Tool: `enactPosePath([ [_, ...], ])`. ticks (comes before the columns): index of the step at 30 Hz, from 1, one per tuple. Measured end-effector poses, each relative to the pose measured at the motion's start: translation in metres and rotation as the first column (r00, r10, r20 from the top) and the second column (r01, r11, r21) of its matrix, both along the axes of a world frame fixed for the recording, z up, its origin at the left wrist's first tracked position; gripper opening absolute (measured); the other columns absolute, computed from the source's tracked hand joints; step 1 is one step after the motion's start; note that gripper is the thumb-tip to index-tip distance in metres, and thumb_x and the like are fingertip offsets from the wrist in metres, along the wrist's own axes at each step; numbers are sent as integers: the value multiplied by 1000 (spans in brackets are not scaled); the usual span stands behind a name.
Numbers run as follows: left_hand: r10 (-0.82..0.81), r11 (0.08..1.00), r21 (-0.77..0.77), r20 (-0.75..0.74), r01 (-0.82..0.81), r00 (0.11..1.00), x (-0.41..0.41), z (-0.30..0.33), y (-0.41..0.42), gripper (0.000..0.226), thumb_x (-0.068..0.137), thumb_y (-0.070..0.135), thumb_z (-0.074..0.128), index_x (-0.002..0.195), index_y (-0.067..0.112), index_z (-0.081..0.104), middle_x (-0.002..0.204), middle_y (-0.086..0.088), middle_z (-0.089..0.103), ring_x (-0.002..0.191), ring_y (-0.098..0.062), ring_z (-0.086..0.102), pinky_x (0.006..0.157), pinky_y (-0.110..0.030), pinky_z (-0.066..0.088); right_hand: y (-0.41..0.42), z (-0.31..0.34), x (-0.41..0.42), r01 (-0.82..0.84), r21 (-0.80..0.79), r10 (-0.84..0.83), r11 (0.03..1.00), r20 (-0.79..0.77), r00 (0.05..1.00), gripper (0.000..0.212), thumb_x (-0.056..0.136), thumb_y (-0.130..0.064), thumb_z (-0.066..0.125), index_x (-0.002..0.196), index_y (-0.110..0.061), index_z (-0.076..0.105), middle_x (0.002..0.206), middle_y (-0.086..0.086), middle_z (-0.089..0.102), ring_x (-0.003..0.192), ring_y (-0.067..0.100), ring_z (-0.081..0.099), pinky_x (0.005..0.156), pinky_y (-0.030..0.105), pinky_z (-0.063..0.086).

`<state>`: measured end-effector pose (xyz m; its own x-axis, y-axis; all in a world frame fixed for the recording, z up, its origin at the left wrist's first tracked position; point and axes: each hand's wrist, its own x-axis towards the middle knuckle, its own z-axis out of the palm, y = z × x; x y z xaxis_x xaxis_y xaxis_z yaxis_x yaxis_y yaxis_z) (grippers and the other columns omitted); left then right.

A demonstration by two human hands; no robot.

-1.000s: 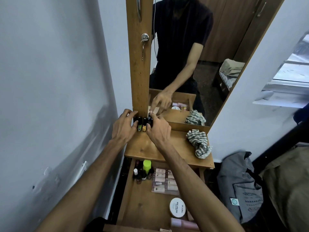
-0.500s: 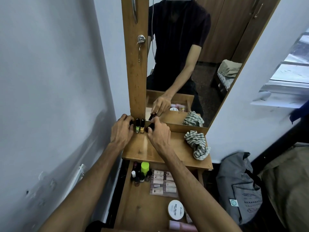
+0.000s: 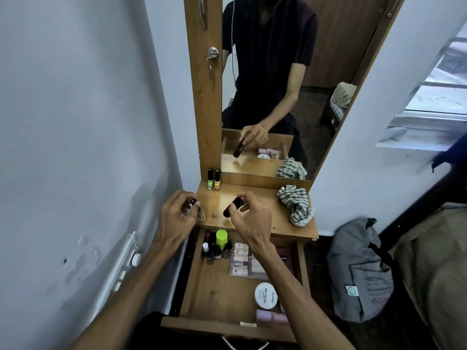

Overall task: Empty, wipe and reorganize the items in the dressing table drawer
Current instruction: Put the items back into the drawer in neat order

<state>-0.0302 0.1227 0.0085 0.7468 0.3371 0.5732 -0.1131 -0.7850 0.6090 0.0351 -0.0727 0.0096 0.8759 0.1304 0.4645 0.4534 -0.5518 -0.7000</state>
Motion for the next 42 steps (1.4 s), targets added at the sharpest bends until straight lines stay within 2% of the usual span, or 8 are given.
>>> enactPosePath([
  [7, -57, 998, -14, -11, 57, 998, -52, -20, -23, 24, 77, 2, 81, 99, 9, 76, 96, 3, 68, 82, 3, 58, 76, -3, 44, -9, -7, -50, -33, 79, 36, 996, -29, 999, 29, 77, -30, 77, 104, -19, 73, 81, -10, 71, 66, 2, 64, 63, 24, 54],
  [12, -148, 989, -15, -64, 147, 987, -79, -39, -34, 20, 77, 10, 81, 97, 12, 76, 94, 6, 67, 80, -2, 63, 72, -13, 51, -20, -21, -79, -51, 55, 57, 997, -113, 992, 29, 76, -39, 73, 100, -24, 75, 77, -11, 72, 67, 3, 66, 63, 23, 53],
  [16, -195, 981, -44, -142, 191, 970, -93, -50, -41, 25, 75, 5, 81, 97, 15, 75, 93, 10, 66, 76, -2, 63, 69, -18, 52, -25, -31, -95, -59, -23, 54, 998, -176, 983, 19, 74, -33, 78, 92, -26, 77, 76, -11, 74, 67, 2, 65, 60, 10, 45],
  [20, -209, 978, -28, -230, 208, 951, -98, -61, -43, 24, 75, 10, 81, 97, 18, 76, 95, 14, 66, 81, 4, 60, 73, -8, 47, -23, -43, -102, -100, -103, 65, 990, -301, 951, 19, 75, -31, 76, 93, -27, 76, 80, -10, 75, 67, 2, 65, 60, 15, 45],
  [24, -170, 984, -1, -302, 178, 938, -99, -71, -42, 22, 75, 15, 80, 96, 21, 76, 95, 18, 65, 82, 4, 59, 74, -10, 48, -18, -55, -104, -127, -169, 56, 977, -372, 926, 25, 78, -28, 74, 103, -25, 75, 89, -8, 77, 73, 2, 67, 60, 1, 34],
  [29, -126, 987, 45, -358, 152, 925, -95, -78, -37, 21, 74, 15, 79, 94, 22, 76, 94, 17, 66, 80, 5, 56, 74, -1, 36, -7, -65, -100, -139, -189, 42, 972, -441, 896, 31, 78, -32, 72, 109, -24, 74, 95, -4, 78, 87, 13, 72, 78, 30, 59],
  [34, -111, 984, 90, -376, 156, 920, -85, -86, -30, 20, 76, 15, 76, 95, 21, 75, 95, 13, 66, 83, -8, 63, 71, -20, 51, 4, -69, -96, -179, -189, 67, 966, -485, 872, 36, 84, -21, 75, 121, -20, 73, 109, 0, 77, 102, 14, 71, 86, 16, 48],
  [42, -112, 974, 143, -374, 176, 921, -73, -95, -27, 24, 75, 10, 77, 98, 17, 75, 99, 7, 69, 90, -14, 64, 74, -26, 54, 16, -69, -98, -198, -192, 81, 961, -489, 868, 36, 80, -19, 73, 116, -21, 74, 102, 2, 78, 93, 17, 73, 85, 28, 58],
])
